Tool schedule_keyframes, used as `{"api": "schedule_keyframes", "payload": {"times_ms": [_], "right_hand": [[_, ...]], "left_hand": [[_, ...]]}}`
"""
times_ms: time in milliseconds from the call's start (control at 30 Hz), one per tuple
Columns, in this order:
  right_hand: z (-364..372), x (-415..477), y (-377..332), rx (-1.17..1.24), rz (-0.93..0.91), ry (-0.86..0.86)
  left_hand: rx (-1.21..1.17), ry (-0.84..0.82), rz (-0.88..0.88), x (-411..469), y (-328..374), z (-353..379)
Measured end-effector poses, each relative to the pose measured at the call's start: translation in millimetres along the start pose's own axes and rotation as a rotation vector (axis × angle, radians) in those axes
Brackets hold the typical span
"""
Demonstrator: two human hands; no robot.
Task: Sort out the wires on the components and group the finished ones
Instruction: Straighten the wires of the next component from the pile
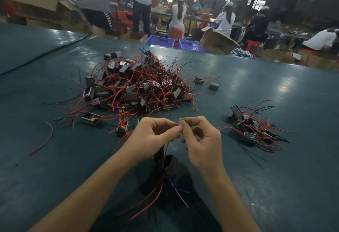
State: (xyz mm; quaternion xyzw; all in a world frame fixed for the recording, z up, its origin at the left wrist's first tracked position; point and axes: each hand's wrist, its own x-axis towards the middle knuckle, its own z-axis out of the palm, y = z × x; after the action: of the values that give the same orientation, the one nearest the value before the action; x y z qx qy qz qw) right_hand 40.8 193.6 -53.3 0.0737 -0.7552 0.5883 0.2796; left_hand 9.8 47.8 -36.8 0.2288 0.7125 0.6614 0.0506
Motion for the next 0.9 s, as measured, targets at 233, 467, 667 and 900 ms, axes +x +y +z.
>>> {"api": "schedule_keyframes", "payload": {"times_ms": [233,467,667,900], "right_hand": [[-1.9,5.0,-0.1,0.075,0.278,-0.032],[-6.5,7.5,-0.6,0.156,0.382,-0.034],[-6.3,8.7,-0.5,0.217,0.407,-0.007],[-6.9,10.0,-4.4,0.291,0.566,-0.049]], "left_hand": [[0.239,0.04,0.107,0.5,-8.1,-0.5],[0.336,0.085,0.171,-1.1,-7.2,1.7],[0.362,0.064,0.178,0.4,-7.7,-0.2],[0.31,0.063,0.156,0.9,-8.5,-1.1]]}}
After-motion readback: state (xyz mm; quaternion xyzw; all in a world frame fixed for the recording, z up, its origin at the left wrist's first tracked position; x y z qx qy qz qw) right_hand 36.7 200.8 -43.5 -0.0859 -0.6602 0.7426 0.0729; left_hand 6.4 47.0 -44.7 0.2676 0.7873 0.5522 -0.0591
